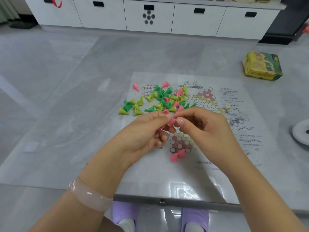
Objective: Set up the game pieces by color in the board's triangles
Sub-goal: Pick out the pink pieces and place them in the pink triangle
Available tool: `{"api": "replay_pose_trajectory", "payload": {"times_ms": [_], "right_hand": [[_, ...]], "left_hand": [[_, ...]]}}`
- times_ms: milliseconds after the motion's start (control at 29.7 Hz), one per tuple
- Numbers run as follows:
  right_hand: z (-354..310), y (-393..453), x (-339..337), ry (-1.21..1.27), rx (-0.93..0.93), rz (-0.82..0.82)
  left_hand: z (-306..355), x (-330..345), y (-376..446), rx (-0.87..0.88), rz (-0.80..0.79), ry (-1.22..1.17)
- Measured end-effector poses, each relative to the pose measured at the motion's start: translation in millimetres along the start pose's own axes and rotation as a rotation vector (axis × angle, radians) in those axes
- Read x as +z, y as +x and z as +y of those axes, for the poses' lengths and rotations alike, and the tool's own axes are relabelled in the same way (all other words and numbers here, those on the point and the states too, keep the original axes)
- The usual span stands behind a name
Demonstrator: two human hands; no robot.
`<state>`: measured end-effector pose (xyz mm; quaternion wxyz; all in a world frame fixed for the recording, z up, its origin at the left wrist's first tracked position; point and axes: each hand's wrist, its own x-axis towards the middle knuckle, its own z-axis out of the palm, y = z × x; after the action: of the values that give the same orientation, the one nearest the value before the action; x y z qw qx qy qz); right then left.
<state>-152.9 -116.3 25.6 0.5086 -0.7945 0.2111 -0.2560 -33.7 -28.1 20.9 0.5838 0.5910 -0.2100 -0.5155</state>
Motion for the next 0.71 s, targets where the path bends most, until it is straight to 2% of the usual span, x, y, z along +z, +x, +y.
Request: {"api": "replay_pose_trajectory", "payload": {"times_ms": [135, 269, 336, 471, 706], "right_hand": [[-1.2, 2.1, 0.7, -0.017, 0.018, -0.005], [3.5, 4.5, -3.7, -0.183, 0.116, -0.049], [7.1, 4.3, -3.1, -0.308, 0.166, -0.111], [9.1, 1.9, -1.3, -0.449, 0.223, -0.243], [6.8, 0.5, -1.3, -0.454, 0.249, -0.300]], "left_hand": [[0.0, -3.7, -0.6, -0.019, 0.004, 0.066], [-3.5, -12.7, 5.3, 0.055, 0.222, 0.213], [-2.9, -16.6, 7.8, 0.094, 0.286, 0.164], [0.3, -19.5, 8.2, 0.084, 0.295, 0.047], [1.8, -21.9, 8.4, 0.090, 0.298, -0.011]]}}
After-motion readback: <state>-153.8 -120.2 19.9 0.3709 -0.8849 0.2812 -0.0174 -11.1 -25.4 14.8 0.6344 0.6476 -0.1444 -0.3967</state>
